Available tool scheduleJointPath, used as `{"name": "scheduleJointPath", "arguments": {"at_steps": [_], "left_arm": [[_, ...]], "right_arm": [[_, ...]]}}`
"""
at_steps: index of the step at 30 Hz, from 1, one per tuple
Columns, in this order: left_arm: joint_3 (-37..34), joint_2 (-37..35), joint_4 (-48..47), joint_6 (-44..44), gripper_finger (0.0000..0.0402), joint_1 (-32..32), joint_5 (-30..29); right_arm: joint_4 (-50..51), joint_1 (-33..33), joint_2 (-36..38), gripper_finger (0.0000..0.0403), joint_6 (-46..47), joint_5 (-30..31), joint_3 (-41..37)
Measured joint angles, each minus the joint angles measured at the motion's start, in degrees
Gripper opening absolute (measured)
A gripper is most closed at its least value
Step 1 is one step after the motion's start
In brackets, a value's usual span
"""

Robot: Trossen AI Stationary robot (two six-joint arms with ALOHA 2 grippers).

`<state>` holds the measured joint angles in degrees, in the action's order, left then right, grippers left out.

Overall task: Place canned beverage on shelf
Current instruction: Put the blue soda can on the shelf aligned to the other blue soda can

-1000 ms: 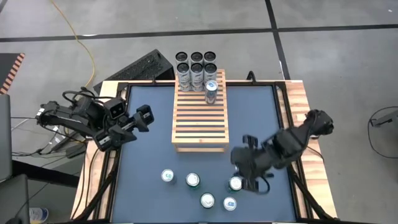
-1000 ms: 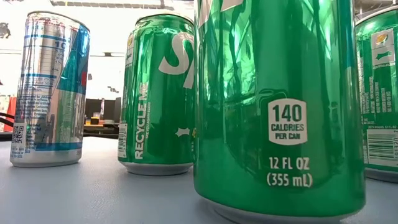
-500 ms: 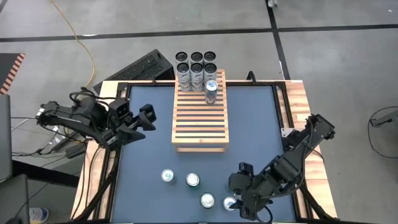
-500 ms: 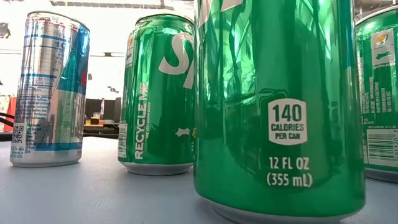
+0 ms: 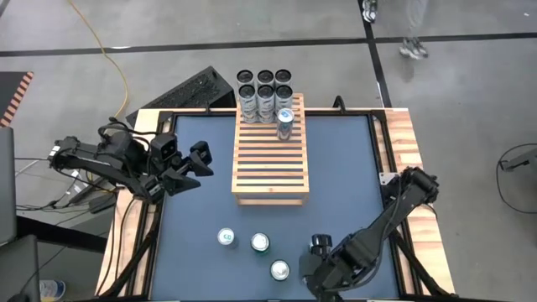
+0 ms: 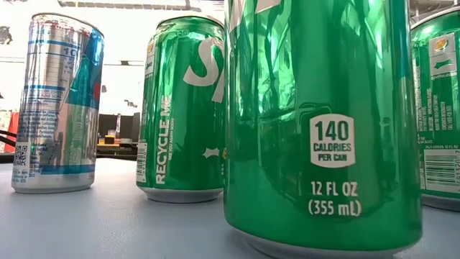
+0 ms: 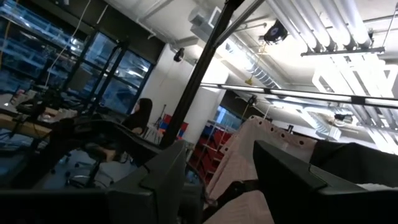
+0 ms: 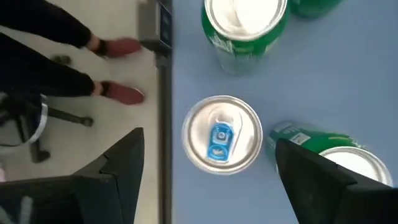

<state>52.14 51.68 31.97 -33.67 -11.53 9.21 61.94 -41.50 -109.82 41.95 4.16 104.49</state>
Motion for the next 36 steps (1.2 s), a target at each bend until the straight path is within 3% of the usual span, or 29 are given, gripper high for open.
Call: {"name": "scheduleJointPath", "arguments": {"at_steps": [13, 28, 32, 36], "left_arm": [[0.0, 0.0, -1.8, -0.2, 0.0179, 0.0, 0.0], [0.0, 0.0, -1.7, -0.2, 0.0179, 0.0, 0.0], [0.0, 0.0, -1.7, -0.2, 0.0179, 0.0, 0.0], [0.0, 0.0, -1.7, -0.2, 0.0179, 0.0, -0.5]], "right_arm": [[-2.9, 1.6, -6.7, 0.0306, 0.4, -0.3, 0.1], [-0.4, 1.0, -6.8, 0.0276, 8.1, -1.1, 0.1], [1.3, 0.7, -6.8, 0.0246, 9.1, -1.2, 0.1], [1.9, 0.7, -6.7, 0.0190, 9.1, -1.2, 0.2]]}}
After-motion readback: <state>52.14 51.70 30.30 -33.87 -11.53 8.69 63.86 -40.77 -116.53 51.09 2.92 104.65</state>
